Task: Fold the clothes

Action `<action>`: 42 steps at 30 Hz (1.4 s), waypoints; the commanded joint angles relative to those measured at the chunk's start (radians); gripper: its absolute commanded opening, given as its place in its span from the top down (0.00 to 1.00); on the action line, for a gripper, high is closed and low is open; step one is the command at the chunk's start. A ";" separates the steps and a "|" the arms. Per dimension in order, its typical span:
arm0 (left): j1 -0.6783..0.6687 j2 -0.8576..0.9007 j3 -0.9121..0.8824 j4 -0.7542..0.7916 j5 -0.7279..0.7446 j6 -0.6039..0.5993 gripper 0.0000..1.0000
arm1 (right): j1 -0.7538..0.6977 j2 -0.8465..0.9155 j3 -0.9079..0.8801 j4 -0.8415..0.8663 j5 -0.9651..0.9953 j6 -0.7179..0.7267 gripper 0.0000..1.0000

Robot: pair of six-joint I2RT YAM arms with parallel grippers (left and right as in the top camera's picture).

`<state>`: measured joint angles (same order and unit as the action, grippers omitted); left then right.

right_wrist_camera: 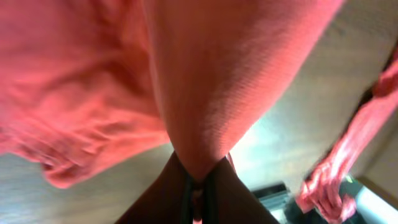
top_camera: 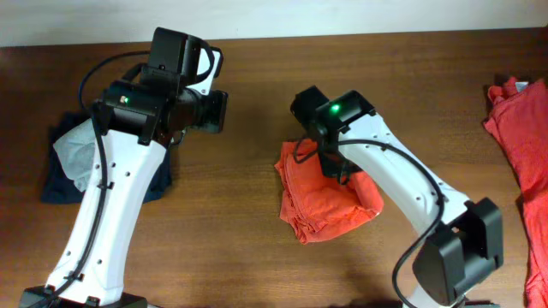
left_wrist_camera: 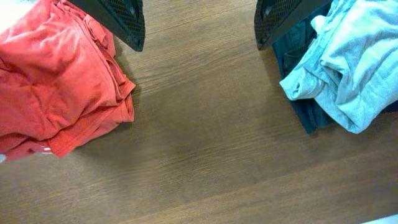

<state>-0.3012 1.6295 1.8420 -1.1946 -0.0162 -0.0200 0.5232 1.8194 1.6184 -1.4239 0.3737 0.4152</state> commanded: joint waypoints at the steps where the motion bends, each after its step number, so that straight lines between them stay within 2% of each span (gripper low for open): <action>1: 0.003 -0.024 0.018 0.005 -0.010 0.001 0.43 | 0.039 -0.004 0.009 0.055 -0.072 0.013 0.96; 8: 0.003 -0.024 0.018 0.004 -0.010 0.001 0.44 | 0.118 0.115 -0.007 0.213 -0.249 0.013 0.96; 15: 0.003 -0.024 0.018 0.004 -0.010 0.001 0.43 | 0.217 0.242 -0.007 0.261 -0.258 0.013 0.96; 22: 0.003 -0.024 0.018 0.004 -0.011 0.001 0.43 | 0.249 0.332 -0.007 0.265 -0.258 0.013 0.95; 28: 0.003 -0.024 0.018 0.005 -0.011 0.001 0.43 | 0.249 0.327 -0.007 0.253 -0.262 0.012 0.71; 33: 0.003 -0.024 0.018 0.012 -0.021 0.002 0.43 | 0.249 0.275 -0.002 0.203 -0.262 0.012 0.67; 35: 0.003 -0.024 0.018 0.013 -0.034 0.001 0.43 | 0.249 0.225 -0.002 0.192 -0.266 0.009 0.61; 36: 0.003 -0.024 0.018 0.016 -0.033 0.001 0.42 | 0.249 0.176 -0.002 0.182 -0.288 0.008 0.52; 40: 0.003 -0.024 0.018 0.030 -0.033 0.001 0.42 | 0.246 0.076 -0.002 0.145 -0.321 -0.002 0.47; 42: 0.003 -0.024 0.018 0.035 -0.033 0.001 0.37 | 0.235 0.033 -0.002 0.118 -0.321 0.005 0.45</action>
<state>-0.3012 1.6295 1.8423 -1.1683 -0.0353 -0.0200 0.7670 1.9392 1.6154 -1.2873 0.0727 0.4160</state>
